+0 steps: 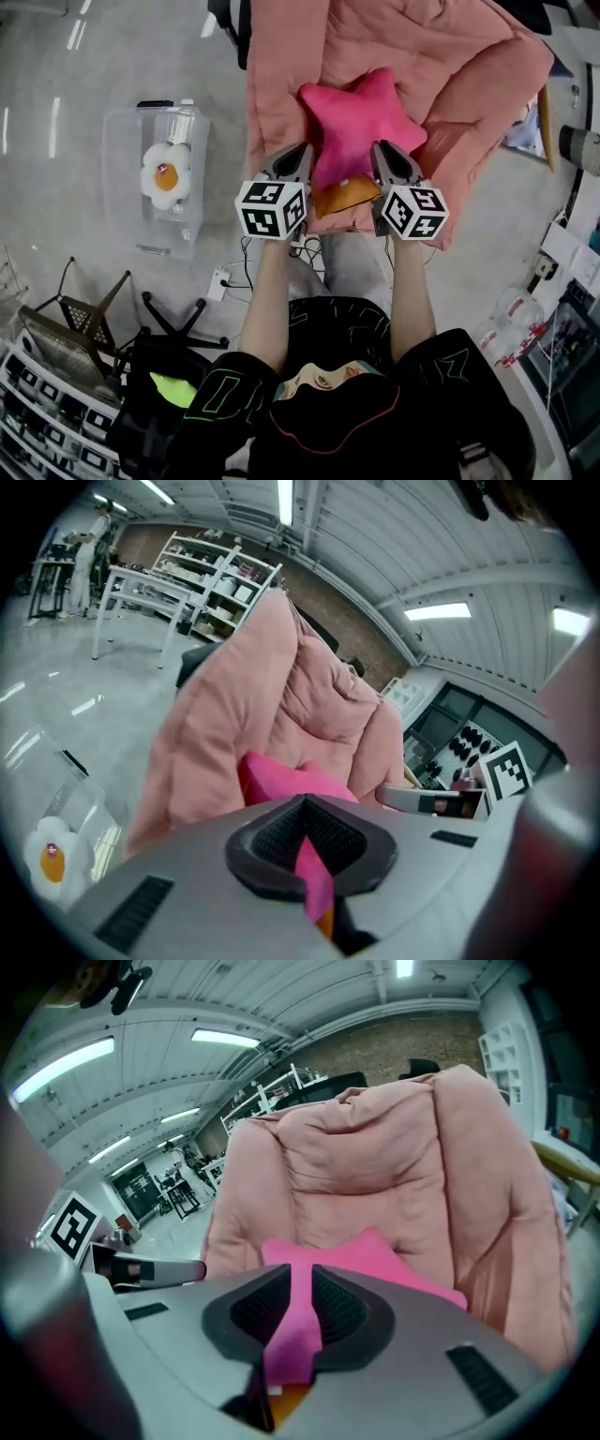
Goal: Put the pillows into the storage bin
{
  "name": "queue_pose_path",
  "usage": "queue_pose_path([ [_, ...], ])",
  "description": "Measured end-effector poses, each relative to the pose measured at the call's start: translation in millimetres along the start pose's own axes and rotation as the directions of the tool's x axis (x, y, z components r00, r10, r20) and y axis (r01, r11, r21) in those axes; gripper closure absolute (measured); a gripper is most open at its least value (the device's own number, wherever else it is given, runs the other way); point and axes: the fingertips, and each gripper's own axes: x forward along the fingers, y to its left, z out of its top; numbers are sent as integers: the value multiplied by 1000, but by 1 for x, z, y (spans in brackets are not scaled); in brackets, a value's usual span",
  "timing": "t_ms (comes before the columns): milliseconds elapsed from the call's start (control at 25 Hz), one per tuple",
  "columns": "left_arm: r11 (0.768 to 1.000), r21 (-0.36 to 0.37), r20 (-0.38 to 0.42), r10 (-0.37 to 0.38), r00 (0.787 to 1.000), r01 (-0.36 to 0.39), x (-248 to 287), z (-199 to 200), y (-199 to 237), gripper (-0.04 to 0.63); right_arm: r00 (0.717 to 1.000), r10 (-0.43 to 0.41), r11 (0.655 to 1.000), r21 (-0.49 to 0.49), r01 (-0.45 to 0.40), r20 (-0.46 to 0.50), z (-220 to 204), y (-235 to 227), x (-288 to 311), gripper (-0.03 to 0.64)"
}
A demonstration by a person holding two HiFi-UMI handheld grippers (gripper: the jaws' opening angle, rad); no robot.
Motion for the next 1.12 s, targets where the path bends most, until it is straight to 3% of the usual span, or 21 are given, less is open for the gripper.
queue_pose_path([
  [160, 999, 50, -101, 15, 995, -10, 44, -21, -28, 512, 998, -11, 996, 87, 16, -57, -28, -58, -14, 448],
  [320, 994, 92, -230, 80, 970, -60, 78, -47, -32, 237, 990, 23, 983, 182, 3, -142, -62, -100, -11, 306],
  [440, 992, 76, -296, 119, 948, -101, 97, -66, -31, 150, 980, 67, 968, 249, -19, -187, -85, -124, -6, 251],
  [560, 997, -6, -304, 76, 950, -82, 112, -78, -40, 150, 974, 160, 927, 364, -92, -160, -99, -143, 0, 204],
  [680, 998, -51, -287, 25, 958, -41, 122, -83, -54, 195, 968, 234, 885, 433, -173, -93, -101, -152, 3, 198],
  [800, 999, -11, -276, 36, 960, -40, 115, -79, -46, 232, 967, 241, 879, 442, -180, -84, -102, -138, 12, 220],
  [960, 998, 54, -246, 49, 968, -37, 106, -76, -52, 276, 967, 235, 894, 413, -176, -97, -100, -126, 7, 315],
  [1120, 995, 94, -197, 40, 980, -22, 81, -60, -75, 282, 973, 223, 905, 383, -184, -59, -83, -114, -21, 334],
])
